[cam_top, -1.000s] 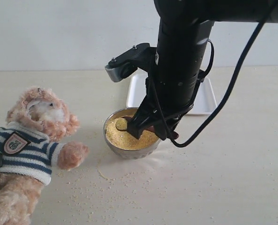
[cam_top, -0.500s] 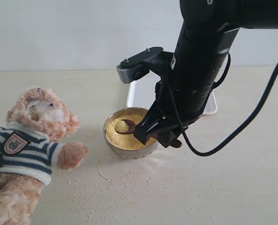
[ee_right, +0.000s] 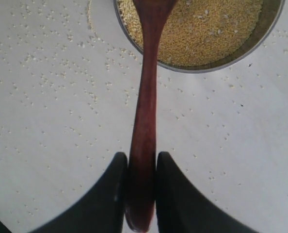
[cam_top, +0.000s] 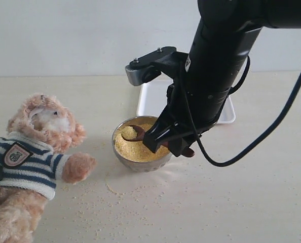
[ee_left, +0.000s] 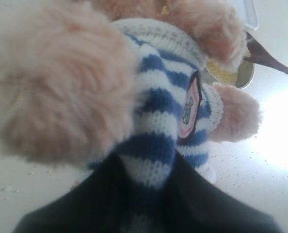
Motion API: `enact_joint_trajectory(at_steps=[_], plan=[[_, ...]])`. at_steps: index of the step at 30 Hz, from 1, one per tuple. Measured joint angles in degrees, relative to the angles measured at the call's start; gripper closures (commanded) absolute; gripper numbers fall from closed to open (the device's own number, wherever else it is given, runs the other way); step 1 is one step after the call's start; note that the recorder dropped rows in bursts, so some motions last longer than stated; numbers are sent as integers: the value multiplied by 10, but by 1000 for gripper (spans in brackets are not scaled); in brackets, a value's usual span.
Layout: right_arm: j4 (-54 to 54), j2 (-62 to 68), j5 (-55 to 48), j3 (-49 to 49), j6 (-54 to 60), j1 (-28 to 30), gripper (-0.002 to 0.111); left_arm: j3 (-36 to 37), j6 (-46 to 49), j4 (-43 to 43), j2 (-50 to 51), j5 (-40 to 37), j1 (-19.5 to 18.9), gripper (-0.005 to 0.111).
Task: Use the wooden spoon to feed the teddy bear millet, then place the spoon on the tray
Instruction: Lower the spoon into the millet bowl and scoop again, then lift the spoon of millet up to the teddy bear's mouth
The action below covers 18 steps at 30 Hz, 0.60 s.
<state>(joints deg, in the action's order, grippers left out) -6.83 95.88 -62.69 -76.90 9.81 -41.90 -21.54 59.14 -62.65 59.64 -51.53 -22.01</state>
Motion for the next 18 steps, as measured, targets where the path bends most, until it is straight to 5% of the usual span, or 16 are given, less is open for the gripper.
enact_joint_trajectory(at_steps=[11, 18], plan=[[2, -11, -8, 1, -25, 6, 108, 0, 0, 0, 0, 0, 0, 102], [-3, -24, 21, 1, -19, -46, 108, 0, 0, 0, 0, 0, 0, 102]])
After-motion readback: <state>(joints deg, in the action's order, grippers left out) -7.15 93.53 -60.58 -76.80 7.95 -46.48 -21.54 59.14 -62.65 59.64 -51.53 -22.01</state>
